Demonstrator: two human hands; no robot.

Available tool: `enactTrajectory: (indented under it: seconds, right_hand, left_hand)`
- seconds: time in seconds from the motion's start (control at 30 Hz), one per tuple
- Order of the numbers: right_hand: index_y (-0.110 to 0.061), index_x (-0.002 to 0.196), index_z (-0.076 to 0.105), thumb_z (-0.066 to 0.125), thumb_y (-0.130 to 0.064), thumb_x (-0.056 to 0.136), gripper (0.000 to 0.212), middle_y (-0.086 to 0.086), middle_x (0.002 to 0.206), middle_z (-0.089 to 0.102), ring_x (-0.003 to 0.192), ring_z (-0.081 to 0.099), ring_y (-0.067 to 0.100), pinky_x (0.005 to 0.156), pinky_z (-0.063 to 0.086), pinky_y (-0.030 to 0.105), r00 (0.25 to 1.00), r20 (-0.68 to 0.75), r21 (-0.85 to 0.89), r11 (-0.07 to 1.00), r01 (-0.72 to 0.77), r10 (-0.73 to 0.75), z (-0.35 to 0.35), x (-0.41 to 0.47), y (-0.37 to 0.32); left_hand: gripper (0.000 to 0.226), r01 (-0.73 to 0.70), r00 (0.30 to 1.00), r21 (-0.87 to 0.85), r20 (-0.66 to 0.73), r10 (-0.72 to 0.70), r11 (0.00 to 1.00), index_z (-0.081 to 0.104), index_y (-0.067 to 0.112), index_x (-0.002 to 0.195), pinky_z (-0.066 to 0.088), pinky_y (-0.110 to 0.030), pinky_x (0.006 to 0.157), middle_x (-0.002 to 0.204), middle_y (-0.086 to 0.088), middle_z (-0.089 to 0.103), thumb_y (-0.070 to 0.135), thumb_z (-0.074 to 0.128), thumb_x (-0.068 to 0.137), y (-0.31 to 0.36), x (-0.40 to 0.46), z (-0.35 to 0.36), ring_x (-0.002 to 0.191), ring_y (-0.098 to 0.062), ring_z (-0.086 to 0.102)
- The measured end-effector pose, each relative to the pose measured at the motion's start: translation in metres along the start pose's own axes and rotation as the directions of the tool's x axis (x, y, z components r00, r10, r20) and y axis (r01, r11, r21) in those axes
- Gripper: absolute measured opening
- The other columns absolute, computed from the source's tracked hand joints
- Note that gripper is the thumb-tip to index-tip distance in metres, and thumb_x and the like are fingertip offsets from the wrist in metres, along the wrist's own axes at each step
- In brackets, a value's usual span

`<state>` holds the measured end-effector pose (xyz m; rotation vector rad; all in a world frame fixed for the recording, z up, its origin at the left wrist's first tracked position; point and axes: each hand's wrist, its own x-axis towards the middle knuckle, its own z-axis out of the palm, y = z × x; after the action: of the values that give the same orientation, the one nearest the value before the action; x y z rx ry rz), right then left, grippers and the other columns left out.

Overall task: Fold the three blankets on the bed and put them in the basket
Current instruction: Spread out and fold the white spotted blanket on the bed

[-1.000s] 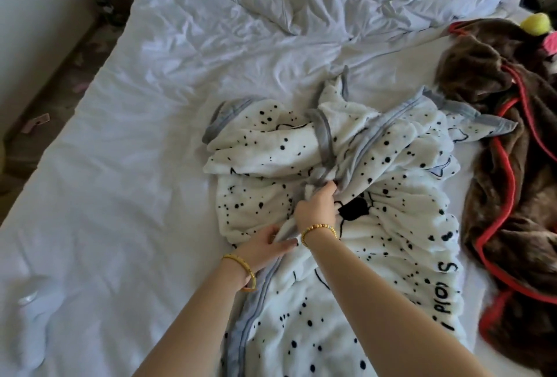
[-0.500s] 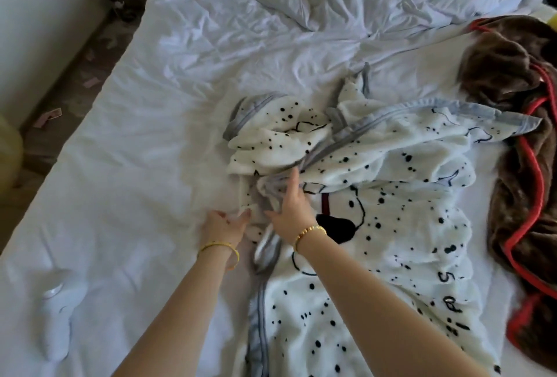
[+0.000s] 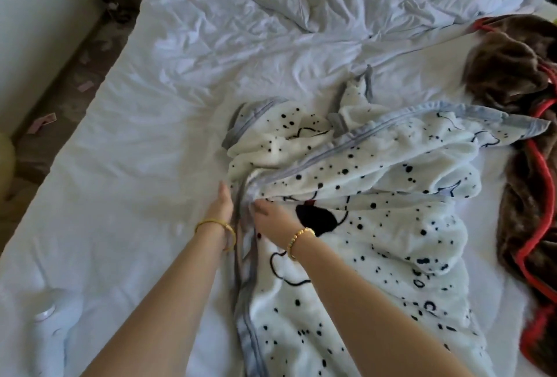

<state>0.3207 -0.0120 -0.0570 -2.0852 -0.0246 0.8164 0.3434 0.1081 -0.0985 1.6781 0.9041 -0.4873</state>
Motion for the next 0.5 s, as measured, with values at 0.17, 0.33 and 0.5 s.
enactTrajectory:
  seconds: [0.17, 0.33, 0.5]
  right_hand:
    - [-0.008, 0.118, 0.059, 0.04, 0.007, 0.079, 0.045, 0.011, 0.116, 0.059, 0.112, 0.05, 0.027, 0.096, 0.045, 0.041, 0.65, -0.711, -0.255, 0.96, 0.118, -0.269, -0.074, -0.01, 0.025]
    - [-0.023, 0.148, -0.008, 0.049, -0.003, 0.081, 0.09, 0.002, 0.157, 0.01, 0.145, -0.004, 0.025, 0.112, -0.014, 0.049, 0.867, -0.419, -0.706, 0.697, -0.124, -0.27, -0.155, 0.015, 0.054]
    - [-0.019, 0.133, 0.042, 0.051, -0.033, 0.085, 0.051, 0.006, 0.131, 0.053, 0.122, 0.046, 0.029, 0.109, 0.022, 0.052, 0.951, -0.062, -0.812, 0.538, -0.224, 0.303, -0.147, 0.022, 0.088]
  left_hand:
    - [0.071, -0.515, 0.672, 0.541, -0.228, 0.705, 0.665, 0.036, -0.002, 0.137, 0.027, -0.04, 0.106, 0.136, -0.023, 0.045, 0.039, 0.062, 0.085, 0.041, -0.019, 0.025, 0.128, -0.035, 0.039]
    - [0.074, -0.569, 0.603, 0.817, 0.336, 0.724, 0.095, 0.034, 0.02, 0.139, 0.023, -0.045, 0.112, 0.138, -0.006, 0.047, 0.058, 0.056, 0.081, 0.089, -0.018, 0.08, 0.132, -0.025, 0.037]
    - [0.039, -0.554, 0.83, 0.832, 0.548, 0.103, 0.043, 0.043, 0.024, 0.132, 0.044, -0.037, 0.095, 0.122, -0.007, 0.057, 0.029, 0.043, 0.093, 0.034, -0.028, 0.116, 0.109, -0.027, 0.054]
